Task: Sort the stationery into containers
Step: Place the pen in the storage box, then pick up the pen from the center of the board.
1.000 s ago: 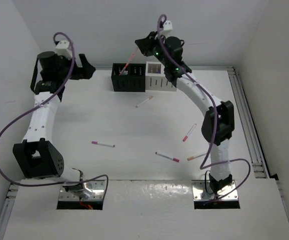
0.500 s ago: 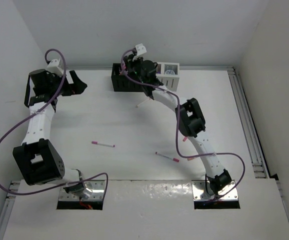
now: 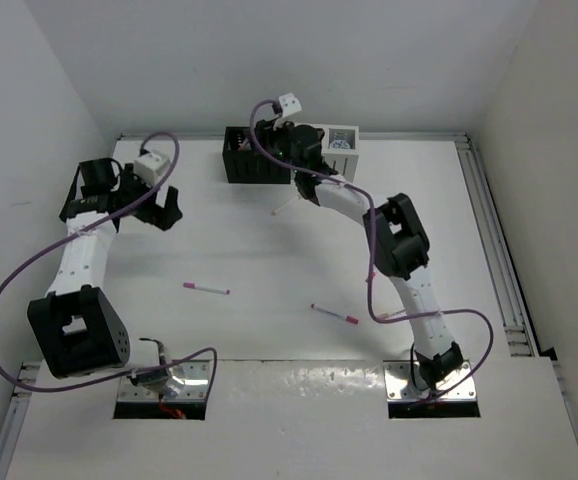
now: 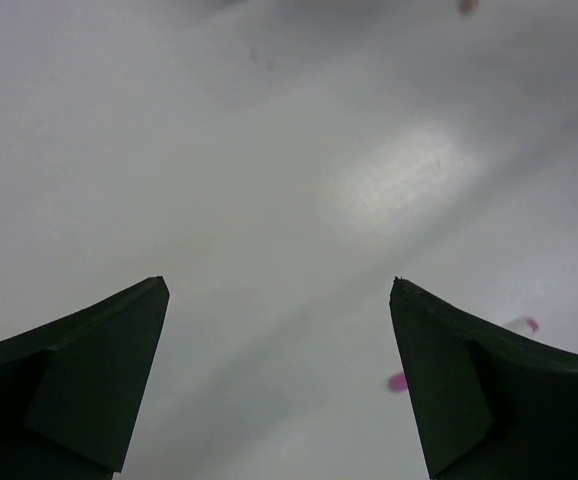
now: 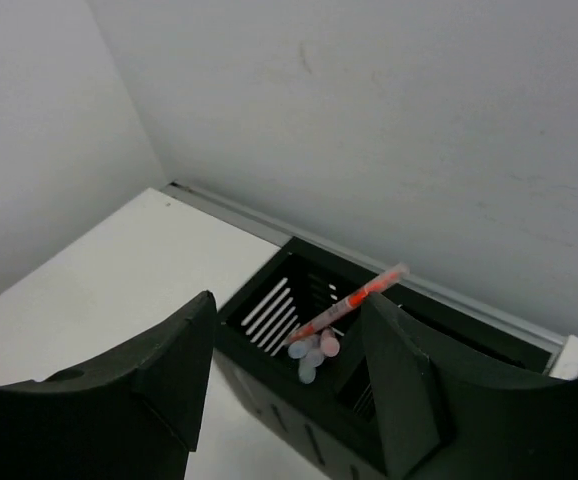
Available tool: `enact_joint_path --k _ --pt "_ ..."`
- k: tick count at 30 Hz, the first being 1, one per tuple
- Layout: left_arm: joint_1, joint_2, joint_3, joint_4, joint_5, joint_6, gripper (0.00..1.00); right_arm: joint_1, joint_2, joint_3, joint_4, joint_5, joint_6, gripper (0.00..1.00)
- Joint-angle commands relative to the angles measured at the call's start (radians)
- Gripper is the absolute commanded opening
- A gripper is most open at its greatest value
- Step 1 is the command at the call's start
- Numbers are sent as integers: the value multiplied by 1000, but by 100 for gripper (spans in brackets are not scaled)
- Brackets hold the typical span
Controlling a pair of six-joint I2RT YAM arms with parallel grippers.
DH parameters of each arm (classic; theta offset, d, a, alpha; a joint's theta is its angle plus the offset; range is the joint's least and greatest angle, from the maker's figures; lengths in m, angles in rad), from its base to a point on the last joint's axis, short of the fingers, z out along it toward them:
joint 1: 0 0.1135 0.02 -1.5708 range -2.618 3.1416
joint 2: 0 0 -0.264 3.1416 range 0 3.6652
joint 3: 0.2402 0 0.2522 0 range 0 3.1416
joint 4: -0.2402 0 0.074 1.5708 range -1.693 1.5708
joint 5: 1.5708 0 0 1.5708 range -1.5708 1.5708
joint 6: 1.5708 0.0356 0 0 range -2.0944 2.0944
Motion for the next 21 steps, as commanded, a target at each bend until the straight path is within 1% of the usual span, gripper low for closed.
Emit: enact_joint_path --k 1,2,3,4,5,6,7,9,10,11,12,13,15,16,17,19,21 --pt "-60 -49 -40 -193 74 363 99 -19 -301 -92 85 -68 38 59" --pt "-75 -60 -58 -227 71 418 97 -27 -351 -184 78 -75 40 59" --pt "-91 -68 -95 -273 63 510 92 -47 -448 -229 69 -91 43 58" --pt "-123 -75 -116 -287 53 550 89 -62 -496 -276 35 -104 48 57" --pt "-141 -85 -138 -304 22 593 85 -76 -544 -365 4 -121 51 56" --pt "-179 -88 -181 -330 4 665 77 -108 -634 -402 -31 -146 49 55" --pt "-198 -94 -204 -331 -42 688 72 -128 -676 -474 -112 -161 46 54" --pt "-230 -94 -256 -324 -75 739 63 -186 -749 -534 -213 -199 40 51" --pt "-240 -88 -268 -319 -101 748 61 -209 -814 -580 -317 -213 41 50" --pt "-250 -80 -278 -313 -113 755 57 -228 -842 -602 -371 -223 43 49" --pt "-256 -62 -287 -315 -133 765 56 -266 -895 -644 -464 -255 49 48" --pt "-293 -53 -291 -310 -141 767 56 -286 -921 -666 -496 -275 54 48" --pt "-330 -37 -307 -301 -150 761 56 -326 -974 -723 -563 -316 46 47" --pt "-345 -28 -314 -289 -168 753 57 -335 -1030 -778 -579 -322 43 47" --pt "-359 -26 -321 -272 -174 745 57 -350 -1055 -806 -593 -328 34 47" --pt "-431 -28 -340 -244 -200 733 57 -372 -1116 -865 -637 -342 19 48" --pt "-465 -26 -360 -223 -233 718 57 -387 -1147 -910 -652 -353 14 48"
